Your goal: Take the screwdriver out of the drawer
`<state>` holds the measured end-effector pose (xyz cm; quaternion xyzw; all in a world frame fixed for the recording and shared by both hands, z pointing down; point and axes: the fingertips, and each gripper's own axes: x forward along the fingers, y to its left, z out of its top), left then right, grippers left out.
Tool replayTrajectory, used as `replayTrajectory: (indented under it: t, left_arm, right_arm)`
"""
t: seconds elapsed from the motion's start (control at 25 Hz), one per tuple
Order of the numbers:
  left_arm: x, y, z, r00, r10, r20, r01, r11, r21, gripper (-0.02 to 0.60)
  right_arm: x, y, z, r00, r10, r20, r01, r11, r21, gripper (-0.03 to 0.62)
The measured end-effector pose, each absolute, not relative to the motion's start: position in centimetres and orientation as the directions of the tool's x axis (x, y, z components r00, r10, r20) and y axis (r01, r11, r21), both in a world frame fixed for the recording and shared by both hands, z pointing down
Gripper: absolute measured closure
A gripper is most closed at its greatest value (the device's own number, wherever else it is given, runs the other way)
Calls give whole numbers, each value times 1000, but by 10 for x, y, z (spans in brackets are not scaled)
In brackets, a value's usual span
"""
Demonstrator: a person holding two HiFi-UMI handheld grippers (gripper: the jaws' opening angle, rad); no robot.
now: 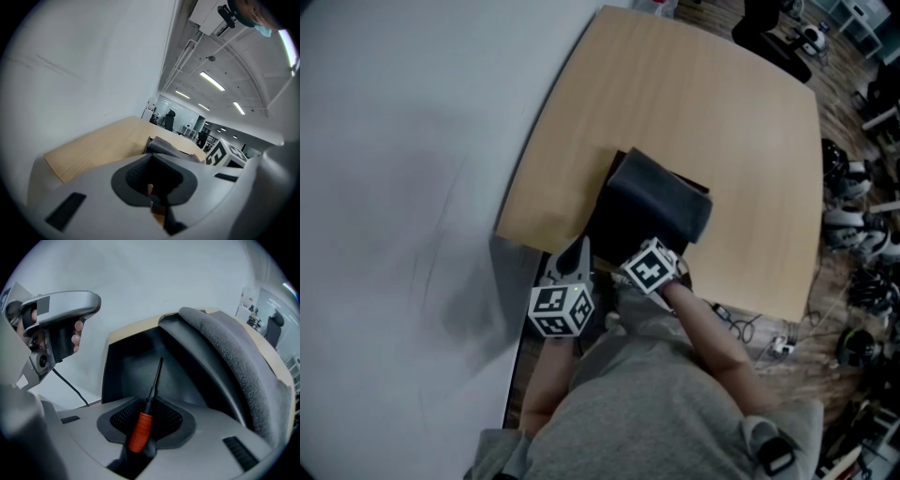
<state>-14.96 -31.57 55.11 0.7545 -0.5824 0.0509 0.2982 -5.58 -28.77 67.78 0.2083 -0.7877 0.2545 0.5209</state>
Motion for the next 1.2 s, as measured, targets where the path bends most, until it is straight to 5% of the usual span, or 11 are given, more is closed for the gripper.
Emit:
replayTrajectory:
  t: [1.2]
  left_arm:
    - [-134, -246, 520, 336, -870, 361, -907, -195, 374, 581]
  right_arm:
    - [-41, -281, 565, -504, -506, 700, -746, 664, -56, 531]
